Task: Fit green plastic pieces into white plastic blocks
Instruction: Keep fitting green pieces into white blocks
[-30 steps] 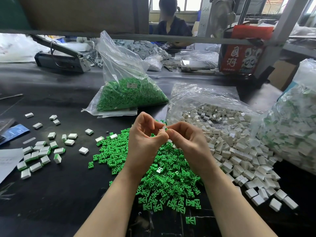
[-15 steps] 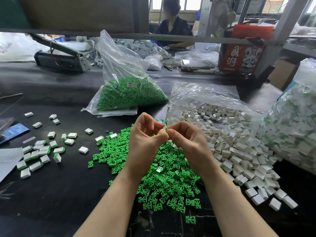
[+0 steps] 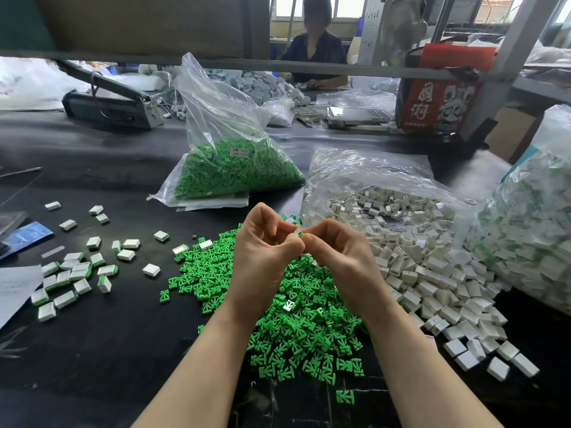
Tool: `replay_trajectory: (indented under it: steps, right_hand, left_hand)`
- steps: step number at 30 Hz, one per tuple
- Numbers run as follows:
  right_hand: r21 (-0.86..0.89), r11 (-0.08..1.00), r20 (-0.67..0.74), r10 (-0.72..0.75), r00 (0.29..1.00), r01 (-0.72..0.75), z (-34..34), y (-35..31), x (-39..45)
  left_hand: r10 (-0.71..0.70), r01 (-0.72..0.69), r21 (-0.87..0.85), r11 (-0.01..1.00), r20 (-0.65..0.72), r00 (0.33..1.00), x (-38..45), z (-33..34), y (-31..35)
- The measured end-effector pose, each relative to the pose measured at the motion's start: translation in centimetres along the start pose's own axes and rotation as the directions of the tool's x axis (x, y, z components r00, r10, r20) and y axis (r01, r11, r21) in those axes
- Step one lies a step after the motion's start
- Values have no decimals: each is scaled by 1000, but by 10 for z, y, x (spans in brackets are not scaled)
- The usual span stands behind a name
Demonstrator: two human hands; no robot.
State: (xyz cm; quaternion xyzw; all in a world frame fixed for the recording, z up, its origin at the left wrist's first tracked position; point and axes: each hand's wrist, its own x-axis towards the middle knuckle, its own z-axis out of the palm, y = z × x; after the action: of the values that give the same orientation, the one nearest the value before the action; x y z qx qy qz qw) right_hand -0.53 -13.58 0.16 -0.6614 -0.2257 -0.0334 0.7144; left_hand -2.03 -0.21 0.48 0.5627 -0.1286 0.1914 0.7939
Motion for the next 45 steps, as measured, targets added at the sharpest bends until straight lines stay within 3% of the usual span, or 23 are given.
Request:
replay_trajectory:
  steps: [45]
  right_hand:
    - [-83, 996, -30, 21, 999, -23, 1, 0, -1]
  left_hand:
    - [2, -2, 8, 1000, 29, 1000, 0, -2, -2]
